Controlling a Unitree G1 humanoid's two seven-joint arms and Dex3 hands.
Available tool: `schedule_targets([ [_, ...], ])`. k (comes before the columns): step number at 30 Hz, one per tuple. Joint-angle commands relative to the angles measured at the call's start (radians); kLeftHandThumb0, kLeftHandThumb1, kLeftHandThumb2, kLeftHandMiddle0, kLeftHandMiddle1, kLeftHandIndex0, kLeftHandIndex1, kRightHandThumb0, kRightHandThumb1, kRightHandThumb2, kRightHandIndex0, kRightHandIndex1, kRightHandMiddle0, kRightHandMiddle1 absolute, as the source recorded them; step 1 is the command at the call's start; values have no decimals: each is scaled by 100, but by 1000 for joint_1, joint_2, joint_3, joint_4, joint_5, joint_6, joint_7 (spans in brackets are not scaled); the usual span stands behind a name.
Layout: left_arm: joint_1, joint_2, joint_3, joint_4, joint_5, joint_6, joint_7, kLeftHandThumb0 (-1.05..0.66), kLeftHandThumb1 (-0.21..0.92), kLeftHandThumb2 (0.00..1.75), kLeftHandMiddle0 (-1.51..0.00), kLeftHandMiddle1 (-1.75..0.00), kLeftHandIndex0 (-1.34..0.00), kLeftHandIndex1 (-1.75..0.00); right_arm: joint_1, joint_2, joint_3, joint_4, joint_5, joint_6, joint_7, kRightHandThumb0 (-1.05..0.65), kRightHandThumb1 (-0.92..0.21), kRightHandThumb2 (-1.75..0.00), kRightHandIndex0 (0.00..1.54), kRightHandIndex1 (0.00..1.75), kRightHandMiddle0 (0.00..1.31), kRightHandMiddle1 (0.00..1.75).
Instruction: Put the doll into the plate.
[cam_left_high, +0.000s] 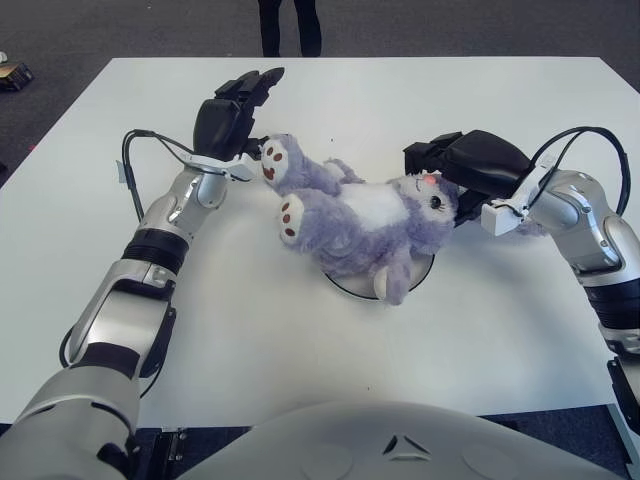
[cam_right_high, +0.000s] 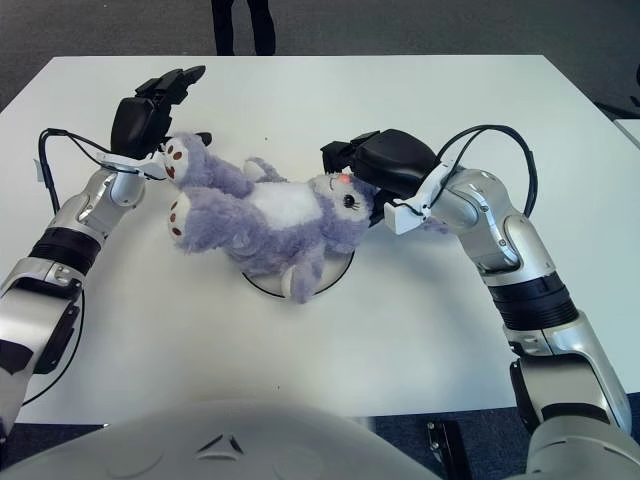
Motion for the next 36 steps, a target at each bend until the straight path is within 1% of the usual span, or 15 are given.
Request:
schedule_targets([
  [1,13,-1,-2,-7,6,4,-3,-55,92,58,-60,-2,-38,-39,5,-9,-13,-12,11,-1,4,-53,-92,-14,54,16,51,37],
  [5,14,-3,-2,-9,6,4,-2,-55,92,58,-60,-1,-38,-39,4,-9,-14,-9,14,-3,4,-53,-92,-14,54,14,51,35],
  [9,18,-5,-3,-14,6,3,-1,-55,92,57,-60,-1,-38,-39,1,-11,-16,-7,20,-3,7,-54,-92,-14,50,11,47,31],
  [12,21,-5,-3,-18,6,1,-2,-55,92,56,-60,-1,-38,-40,0,-12,-16,-13,24,13,20,-56,-92,-14,44,4,46,26],
  [15,21,-5,-3,-19,6,2,-3,-55,92,56,-60,-1,-38,-40,0,-12,-17,-15,25,16,24,-57,-92,-15,42,2,45,24],
  [18,22,-5,-2,-20,6,2,-3,-55,92,56,-60,-1,-38,-40,1,-11,-18,-16,24,17,26,-58,-92,-15,41,1,45,23],
  [19,30,-5,-3,-28,7,1,-3,-55,92,56,-60,-1,-38,-40,1,-12,-23,-25,38,33,41,-58,-92,-15,41,1,45,23],
  [22,53,-5,-3,-51,6,-2,-6,-54,92,55,-60,-1,-38,-40,0,-17,-35,-35,69,58,69,-60,-92,-14,35,0,42,16],
  [25,61,-6,-2,-61,5,0,-10,-54,92,54,-60,-1,-38,-41,-4,-21,-40,-30,83,58,77,-62,-92,-14,31,0,39,12],
  [33,65,-8,1,-68,6,3,-15,-54,92,53,-60,-1,-37,-41,-5,-21,-43,-29,89,58,84,-63,-92,-14,30,0,38,9],
  [36,87,-19,19,-87,-49,-14,-61,-54,92,52,-60,-1,-37,-41,-49,-22,-73,35,257,69,163,-67,-92,-9,29,0,35,6],
])
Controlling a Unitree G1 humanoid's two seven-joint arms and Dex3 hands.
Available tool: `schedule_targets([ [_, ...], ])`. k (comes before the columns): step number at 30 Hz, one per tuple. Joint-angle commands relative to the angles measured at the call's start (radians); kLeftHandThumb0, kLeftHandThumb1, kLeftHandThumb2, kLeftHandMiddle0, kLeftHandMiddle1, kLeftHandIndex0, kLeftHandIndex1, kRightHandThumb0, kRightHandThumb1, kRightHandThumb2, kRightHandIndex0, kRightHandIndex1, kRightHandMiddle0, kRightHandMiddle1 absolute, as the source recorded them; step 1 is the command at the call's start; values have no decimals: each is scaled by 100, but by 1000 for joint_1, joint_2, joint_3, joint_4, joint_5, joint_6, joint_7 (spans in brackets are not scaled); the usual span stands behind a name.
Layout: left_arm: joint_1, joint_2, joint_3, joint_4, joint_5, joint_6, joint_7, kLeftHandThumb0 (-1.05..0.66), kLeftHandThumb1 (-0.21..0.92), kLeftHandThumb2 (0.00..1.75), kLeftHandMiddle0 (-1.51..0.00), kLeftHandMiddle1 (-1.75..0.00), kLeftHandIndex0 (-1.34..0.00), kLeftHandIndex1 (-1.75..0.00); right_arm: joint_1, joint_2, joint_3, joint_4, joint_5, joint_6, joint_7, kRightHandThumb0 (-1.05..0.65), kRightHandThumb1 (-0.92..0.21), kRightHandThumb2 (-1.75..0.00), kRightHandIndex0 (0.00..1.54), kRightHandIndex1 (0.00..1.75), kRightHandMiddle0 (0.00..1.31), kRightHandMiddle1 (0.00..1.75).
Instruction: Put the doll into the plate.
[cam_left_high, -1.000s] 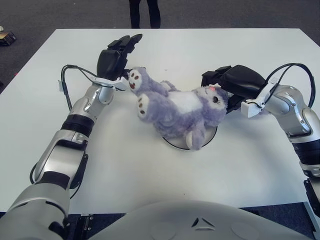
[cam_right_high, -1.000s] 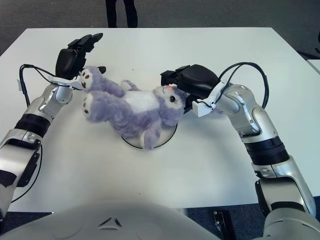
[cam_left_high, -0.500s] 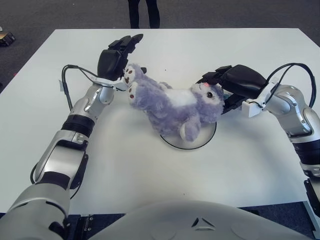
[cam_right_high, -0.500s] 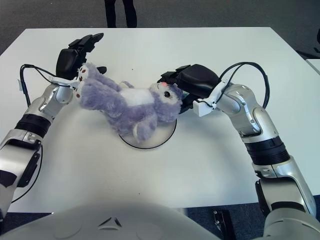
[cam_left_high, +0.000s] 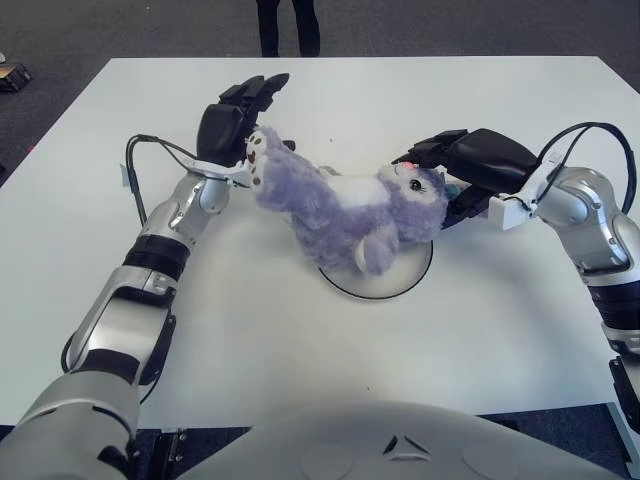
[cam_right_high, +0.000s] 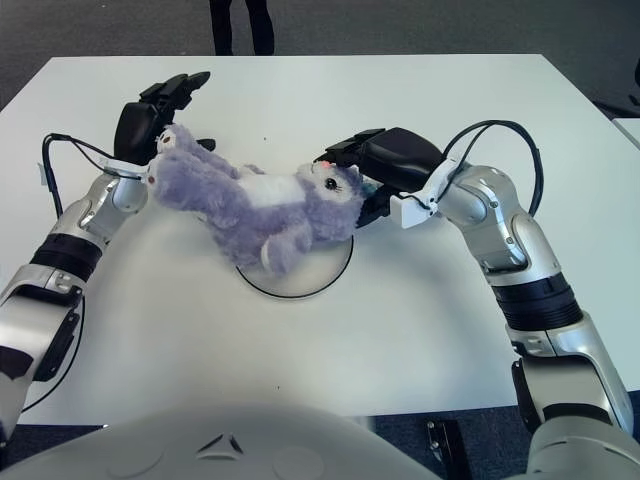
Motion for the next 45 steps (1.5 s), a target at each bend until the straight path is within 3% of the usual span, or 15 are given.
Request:
schedule_targets([
  [1,27,-13,18,-26,-44,-14,-40,-53,92,51,-60,-1,-37,-41,-50,-11,-40,46,149,15,70,-68,-92,-7,29,0,34,5],
  [6,33,-14,25,-36,-55,-13,-56,-53,92,49,-60,-1,-37,-42,-69,-12,-54,73,242,35,127,-73,-92,-3,31,1,34,4],
  [11,35,-17,30,-40,-54,-13,-62,-52,92,49,-60,-1,-37,-42,-73,-12,-57,78,257,36,141,-75,-92,-1,33,1,34,3],
  [15,40,-21,39,-45,-68,-11,-83,-52,92,47,-60,-1,-37,-43,-143,-40,-79,142,359,61,235,-79,-91,-1,36,2,37,4],
  [26,44,-26,49,-50,-67,-10,-94,-51,92,45,-60,0,-36,-44,-158,-50,-92,160,385,56,271,-85,-92,-2,39,2,40,4],
  [30,40,-30,51,-32,-74,-17,-96,-51,92,42,-60,0,-36,-45,-175,-69,-140,188,424,86,272,-92,-92,-5,43,3,44,6],
  [40,37,-30,51,-23,-78,-22,-97,-51,92,40,-60,0,-36,-46,-202,-81,-149,194,450,137,315,-96,-92,-6,44,2,46,6],
  [43,34,-37,57,-5,-101,-35,-107,-51,92,39,-60,0,-36,-47,-220,-126,-149,197,437,316,334,-95,-91,-3,43,1,46,5],
  [45,34,-40,60,0,-109,-40,-110,-51,92,38,-60,0,-36,-47,-223,-130,-150,186,429,389,326,-92,-90,-2,43,1,46,4],
])
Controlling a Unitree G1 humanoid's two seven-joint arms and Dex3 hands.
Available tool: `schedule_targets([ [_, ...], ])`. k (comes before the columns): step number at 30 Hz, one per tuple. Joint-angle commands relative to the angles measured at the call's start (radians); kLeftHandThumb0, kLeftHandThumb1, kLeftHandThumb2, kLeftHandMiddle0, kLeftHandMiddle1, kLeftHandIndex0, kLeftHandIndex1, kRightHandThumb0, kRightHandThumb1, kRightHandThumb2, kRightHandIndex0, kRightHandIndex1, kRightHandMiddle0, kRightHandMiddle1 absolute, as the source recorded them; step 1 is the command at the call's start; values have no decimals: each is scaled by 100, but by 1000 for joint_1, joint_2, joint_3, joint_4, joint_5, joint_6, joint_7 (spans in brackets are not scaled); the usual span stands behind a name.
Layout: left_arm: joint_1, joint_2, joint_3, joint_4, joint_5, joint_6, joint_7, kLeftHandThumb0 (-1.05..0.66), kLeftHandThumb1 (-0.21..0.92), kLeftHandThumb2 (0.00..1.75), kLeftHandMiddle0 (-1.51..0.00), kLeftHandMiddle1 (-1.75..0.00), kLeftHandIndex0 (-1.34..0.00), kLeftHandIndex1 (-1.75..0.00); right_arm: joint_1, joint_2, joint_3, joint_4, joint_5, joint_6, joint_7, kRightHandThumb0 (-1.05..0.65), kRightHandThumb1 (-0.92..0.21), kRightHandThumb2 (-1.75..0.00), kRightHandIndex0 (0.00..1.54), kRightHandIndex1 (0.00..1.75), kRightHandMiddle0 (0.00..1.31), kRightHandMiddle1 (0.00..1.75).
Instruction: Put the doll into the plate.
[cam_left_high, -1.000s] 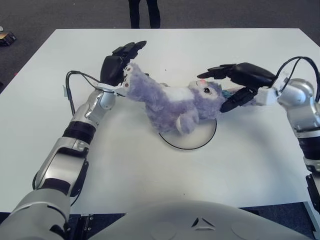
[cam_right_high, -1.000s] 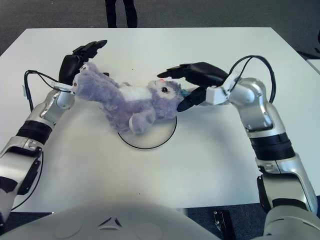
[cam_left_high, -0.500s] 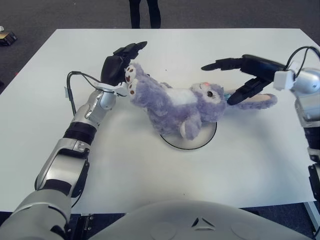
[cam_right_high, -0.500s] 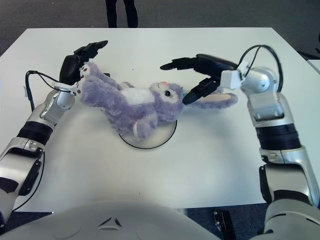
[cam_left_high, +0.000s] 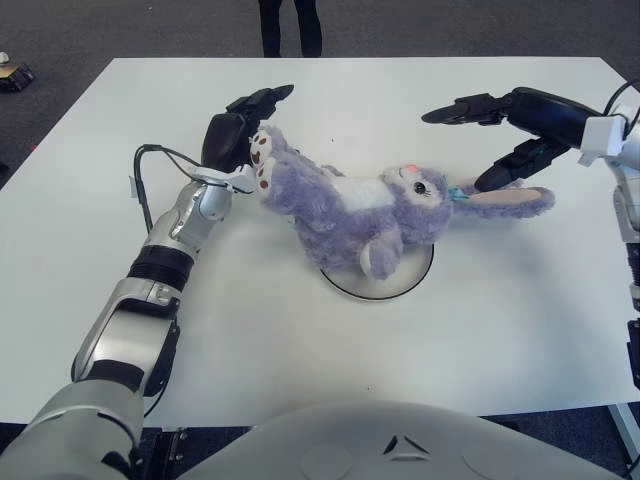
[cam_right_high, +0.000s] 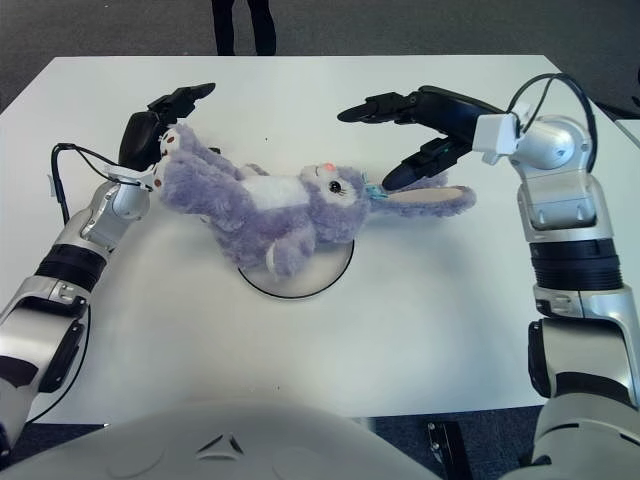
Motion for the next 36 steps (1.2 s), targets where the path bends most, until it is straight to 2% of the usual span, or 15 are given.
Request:
schedule_targets([
  [1,4,-5,18,22,-31,-14,-14,-51,92,38,-60,0,-36,-47,-19,-37,-9,-9,-14,141,-2,-91,-89,-1,43,0,46,4],
  [4,4,-9,24,28,-46,-21,-19,-51,92,38,-60,0,-36,-48,-19,-32,-13,-34,-18,224,-25,-83,-87,-1,43,0,46,4],
  [9,3,-9,24,31,-50,-24,-22,-51,92,37,-60,0,-35,-49,-18,-32,-12,-55,-19,263,-31,-76,-85,-1,43,0,46,3],
  [10,10,-17,39,32,-78,-29,-29,-51,92,37,-60,0,-35,-49,-8,16,-31,-36,-28,249,-109,-76,-85,-1,43,0,46,3],
  [12,21,-30,62,32,-119,-34,-41,-51,92,37,-61,-1,-36,-49,3,99,-61,22,-35,211,-230,-63,-86,-1,46,2,46,3],
  [15,34,-40,80,26,-149,-29,-50,-51,92,36,-63,-2,-36,-50,-12,183,-86,173,-24,128,-335,-57,-89,-2,57,4,51,4],
  [18,40,-44,88,20,-161,-24,-56,-51,92,36,-64,-2,-36,-51,-29,207,-92,260,-27,69,-372,-57,-91,-3,63,4,54,5],
  [24,42,-47,94,16,-162,-23,-64,-51,92,36,-65,-2,-36,-52,-44,212,-88,308,-30,21,-382,-57,-92,-3,66,4,56,6],
  [25,56,-60,114,14,-199,-28,-75,-51,92,36,-65,-2,-36,-52,-44,225,-98,327,-49,6,-439,-57,-92,-3,66,4,56,6],
  [27,76,-79,143,13,-253,-41,-90,-48,92,33,-67,-3,-39,-54,-40,253,-119,348,-62,-4,-524,-54,-92,-18,73,6,56,6],
  [32,87,-102,177,22,-309,-72,-107,-43,92,31,-73,-3,-39,-65,-19,335,-177,372,-9,-4,-634,-46,-92,-31,82,9,63,9],
  [34,88,-112,191,33,-330,-92,-107,-42,92,32,-75,-3,-39,-68,-10,374,-211,437,22,-69,-670,-45,-92,-33,86,9,64,12],
  [36,86,-130,212,55,-364,-124,-110,-42,92,33,-77,-3,-39,-72,-10,393,-222,496,14,-130,-712,-43,-92,-34,91,6,57,31],
])
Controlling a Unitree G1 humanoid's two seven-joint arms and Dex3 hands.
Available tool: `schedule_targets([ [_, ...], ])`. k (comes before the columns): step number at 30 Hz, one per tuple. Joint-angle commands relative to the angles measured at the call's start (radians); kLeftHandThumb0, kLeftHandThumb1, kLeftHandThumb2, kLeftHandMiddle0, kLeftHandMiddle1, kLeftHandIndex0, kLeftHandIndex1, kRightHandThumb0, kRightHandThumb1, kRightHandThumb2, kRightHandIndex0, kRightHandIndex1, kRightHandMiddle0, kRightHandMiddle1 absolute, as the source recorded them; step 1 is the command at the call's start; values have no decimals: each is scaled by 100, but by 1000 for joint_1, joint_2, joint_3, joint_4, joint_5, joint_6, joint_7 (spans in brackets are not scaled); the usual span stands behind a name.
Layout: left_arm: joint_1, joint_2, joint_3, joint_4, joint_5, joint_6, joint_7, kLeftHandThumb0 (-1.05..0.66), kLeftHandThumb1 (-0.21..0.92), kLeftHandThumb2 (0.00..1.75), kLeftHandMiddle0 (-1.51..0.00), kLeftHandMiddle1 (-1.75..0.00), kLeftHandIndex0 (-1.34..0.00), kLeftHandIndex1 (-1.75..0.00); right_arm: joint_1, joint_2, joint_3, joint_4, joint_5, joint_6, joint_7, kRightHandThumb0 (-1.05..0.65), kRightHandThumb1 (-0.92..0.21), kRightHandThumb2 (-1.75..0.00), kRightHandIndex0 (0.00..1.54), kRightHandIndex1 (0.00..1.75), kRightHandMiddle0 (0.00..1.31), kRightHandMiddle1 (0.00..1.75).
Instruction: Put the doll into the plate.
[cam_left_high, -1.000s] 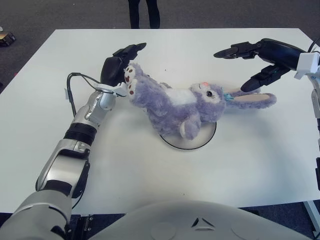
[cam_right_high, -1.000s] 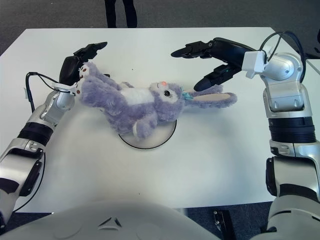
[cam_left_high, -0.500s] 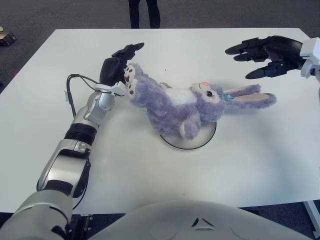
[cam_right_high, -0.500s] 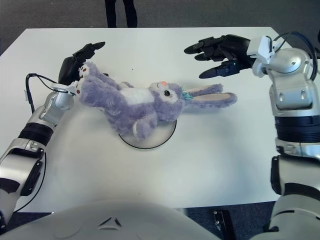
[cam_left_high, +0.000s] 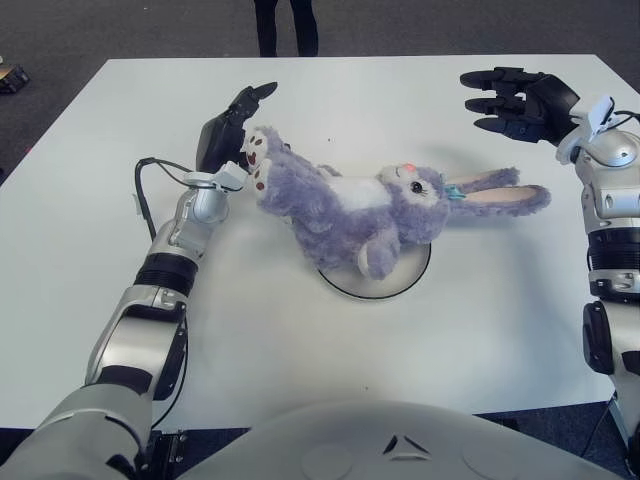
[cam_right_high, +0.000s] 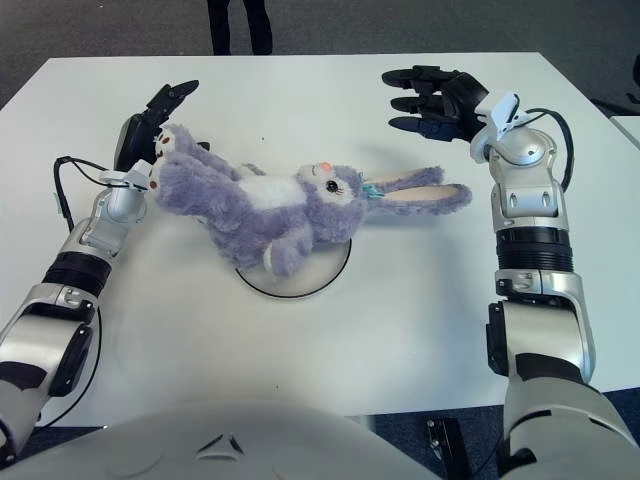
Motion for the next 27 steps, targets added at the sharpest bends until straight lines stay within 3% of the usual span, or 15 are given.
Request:
schedule_targets([
  [1,2,-32,43,40,-68,-63,-11,-41,92,34,-78,-4,-39,-73,12,43,-29,106,-2,-97,-81,-42,-92,-34,92,6,55,39],
  [3,-4,-50,62,71,-101,-96,-20,-39,92,37,-80,-4,-40,-76,7,49,-29,149,-17,-138,-113,-40,-92,-34,95,6,46,64],
  [5,-11,-61,76,106,-127,-129,-34,-37,92,39,-85,-7,-36,-118,2,55,-28,177,-18,-161,-129,-38,-92,-37,98,7,39,111],
  [9,-26,-74,100,166,-169,-185,-67,-36,92,40,-82,-36,-32,-147,-7,71,-35,221,-3,-193,-147,-36,-92,-38,103,10,35,144],
  [10,-29,-82,111,176,-195,-191,-87,-35,92,40,-79,-50,-32,-152,-9,81,-41,238,10,-206,-150,-36,-92,-39,100,22,34,150],
  [14,-41,-100,141,200,-253,-200,-136,-35,92,39,-77,-77,-34,-157,-17,102,-55,286,35,-244,-149,-35,-92,-45,76,83,27,166],
  [17,-46,-113,163,204,-291,-190,-162,-35,92,38,-75,-89,-35,-158,-26,117,-69,322,54,-276,-142,-35,-92,-49,65,110,22,172],
  [21,-48,-123,181,206,-305,-183,-169,-35,92,37,-75,-93,-35,-158,-35,124,-75,356,64,-304,-138,-34,-92,-51,61,120,21,174],
  [27,-46,-139,205,202,-316,-181,-158,-35,92,37,-71,-122,-36,-157,-44,140,-92,411,80,-356,-139,-34,-92,-51,52,149,20,175],
])
